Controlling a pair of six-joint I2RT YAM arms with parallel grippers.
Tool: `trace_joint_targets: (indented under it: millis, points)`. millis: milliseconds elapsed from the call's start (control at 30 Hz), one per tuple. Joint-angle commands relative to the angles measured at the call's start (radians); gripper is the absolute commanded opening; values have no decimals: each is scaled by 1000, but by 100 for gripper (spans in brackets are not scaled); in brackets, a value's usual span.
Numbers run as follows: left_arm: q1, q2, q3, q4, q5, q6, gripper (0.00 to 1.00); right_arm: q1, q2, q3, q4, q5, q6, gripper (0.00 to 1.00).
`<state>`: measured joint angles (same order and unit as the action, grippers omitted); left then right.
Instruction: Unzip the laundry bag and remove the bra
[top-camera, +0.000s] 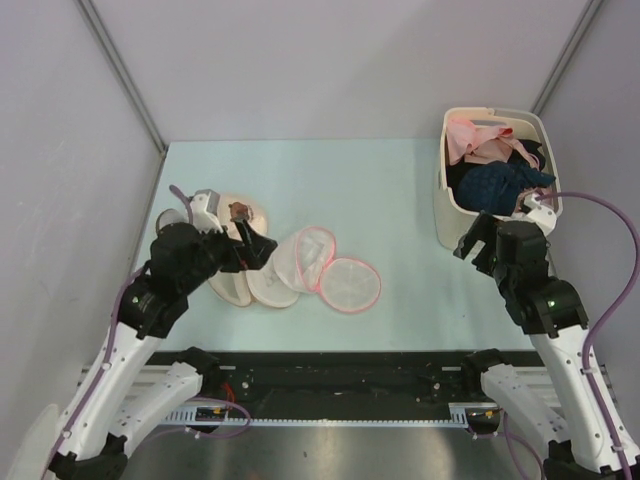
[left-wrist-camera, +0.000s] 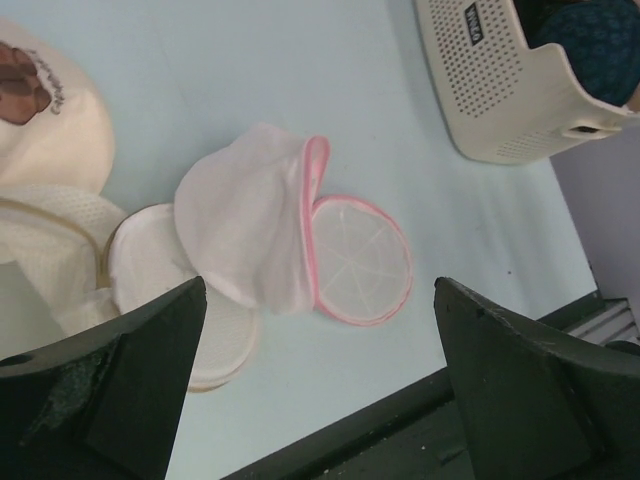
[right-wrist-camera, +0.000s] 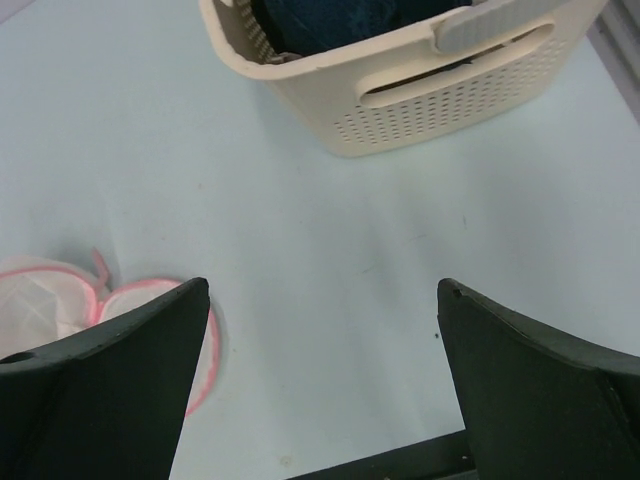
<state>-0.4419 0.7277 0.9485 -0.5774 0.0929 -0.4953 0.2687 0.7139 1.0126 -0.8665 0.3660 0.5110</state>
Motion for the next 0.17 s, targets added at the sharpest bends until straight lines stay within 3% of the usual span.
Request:
trace_joint_targets:
  millis: [0,133]
  points:
    - [2,-20,-19,-47,-91,37,100,3,-22,-2,-22,102,-2,100]
    - [2,-2,6,-76,-134,41,100,6,-31,-12,-20,111,4,100]
